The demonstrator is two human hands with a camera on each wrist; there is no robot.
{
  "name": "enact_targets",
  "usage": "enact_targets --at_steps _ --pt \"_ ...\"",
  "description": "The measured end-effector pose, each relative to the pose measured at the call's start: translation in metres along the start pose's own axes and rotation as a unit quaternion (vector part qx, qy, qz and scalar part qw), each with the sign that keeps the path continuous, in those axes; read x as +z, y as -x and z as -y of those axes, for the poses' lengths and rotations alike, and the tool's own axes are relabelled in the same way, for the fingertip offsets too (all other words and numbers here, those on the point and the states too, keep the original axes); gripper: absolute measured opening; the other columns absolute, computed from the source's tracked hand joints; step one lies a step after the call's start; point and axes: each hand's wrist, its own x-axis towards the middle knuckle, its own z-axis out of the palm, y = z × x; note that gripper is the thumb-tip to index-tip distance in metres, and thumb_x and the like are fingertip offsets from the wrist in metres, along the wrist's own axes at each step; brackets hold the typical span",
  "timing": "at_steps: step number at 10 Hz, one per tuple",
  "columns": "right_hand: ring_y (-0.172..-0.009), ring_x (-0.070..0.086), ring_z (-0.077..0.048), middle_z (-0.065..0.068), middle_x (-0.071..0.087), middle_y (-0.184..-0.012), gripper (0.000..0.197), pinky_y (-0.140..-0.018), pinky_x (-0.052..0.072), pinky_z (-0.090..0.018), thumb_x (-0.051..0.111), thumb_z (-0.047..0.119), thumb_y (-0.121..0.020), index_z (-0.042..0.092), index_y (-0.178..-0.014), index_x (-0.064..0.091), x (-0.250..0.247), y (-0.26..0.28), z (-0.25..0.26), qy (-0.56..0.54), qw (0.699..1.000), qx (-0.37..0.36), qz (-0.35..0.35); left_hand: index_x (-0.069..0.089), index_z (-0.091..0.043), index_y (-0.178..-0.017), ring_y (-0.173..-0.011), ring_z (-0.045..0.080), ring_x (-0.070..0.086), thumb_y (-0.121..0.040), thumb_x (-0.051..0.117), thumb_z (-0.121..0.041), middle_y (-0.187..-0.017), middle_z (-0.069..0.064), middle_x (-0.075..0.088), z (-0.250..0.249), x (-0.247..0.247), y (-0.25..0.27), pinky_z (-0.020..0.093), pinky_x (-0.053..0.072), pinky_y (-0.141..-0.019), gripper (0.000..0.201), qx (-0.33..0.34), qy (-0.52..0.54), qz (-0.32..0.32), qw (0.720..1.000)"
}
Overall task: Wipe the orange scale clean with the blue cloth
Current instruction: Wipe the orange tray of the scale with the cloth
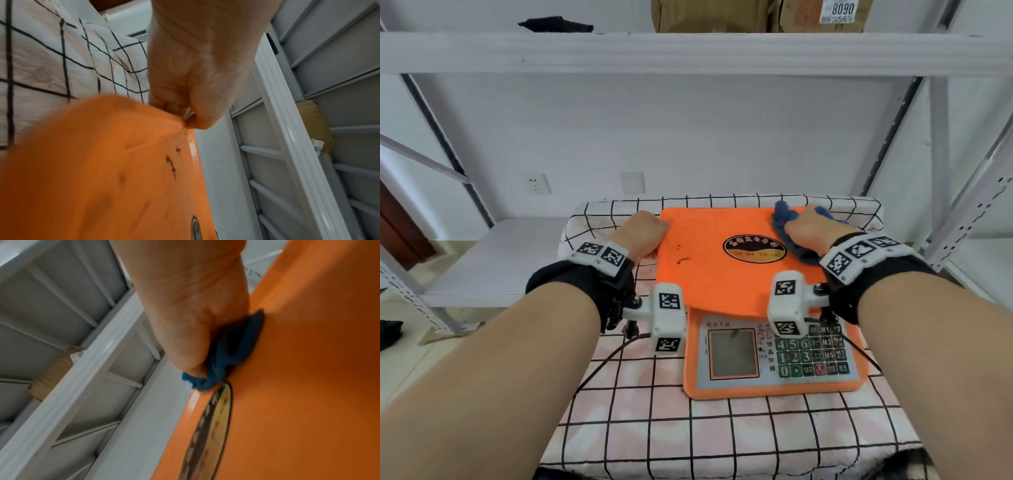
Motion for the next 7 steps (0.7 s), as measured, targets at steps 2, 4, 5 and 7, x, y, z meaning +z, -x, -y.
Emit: enact_targets --at_steps 2,4,5,7 --pt "-0.068 0.044 -0.018 -0.003 0.043 -0.071 0.021 -0.072 0.041 -0.031 0.036 0.018 -0.099 0.019 -0.079 0.043 0.007 -0.012 0.012 -0.094 0.994 -0.027 0.051 0.053 -0.005 -0.085 -0.053 0.014 0.046 -0.1 0.04 -0.018 -0.065 0.003 0.048 0.005 0.0 0.007 0.019 0.042 -0.047 0.024 0.024 0.036 0.013 0.999" --pt "-0.082 0.033 -0.02 0.001 0.024 -0.068 0.04 -0.053 0.022 -0.015 0.03 0.011 -0.1 0.017 -0.061 0.02 -0.004 -0.013 0.003 -0.086 0.996 0.027 -0.018 0.054 -0.004 -0.097 -0.058 0.013 0.051 -0.101 0.039 -0.023 -0.071 0.003 0.052 0.004 0.001 0.004 0.022 0.044 -0.051 0.024 0.014 0.037 0.022 0.999" --pt "-0.071 0.036 -0.016 -0.002 0.031 -0.073 0.032 -0.053 0.025 -0.017 0.036 0.013 -0.098 0.017 -0.067 0.029 0.002 -0.024 0.012 -0.207 0.977 0.039 -0.031 0.056 0.0 -0.111 -0.062 0.014 0.056 -0.1 0.041 -0.017 -0.076 0.004 0.058 0.006 0.0 0.001 0.024 0.047 -0.053 0.026 -0.005 0.102 0.037 0.994" --pt "-0.061 0.037 -0.008 0.006 0.035 -0.073 0.016 -0.054 0.034 -0.019 0.047 0.018 -0.094 0.025 -0.084 0.037 0.034 -0.012 0.082 -0.293 0.953 -0.071 0.019 0.057 -0.004 -0.11 -0.079 0.024 0.058 -0.096 0.04 -0.006 -0.094 0.015 0.061 0.01 0.0 0.001 0.029 0.051 -0.066 0.022 0.003 0.148 0.047 0.988"
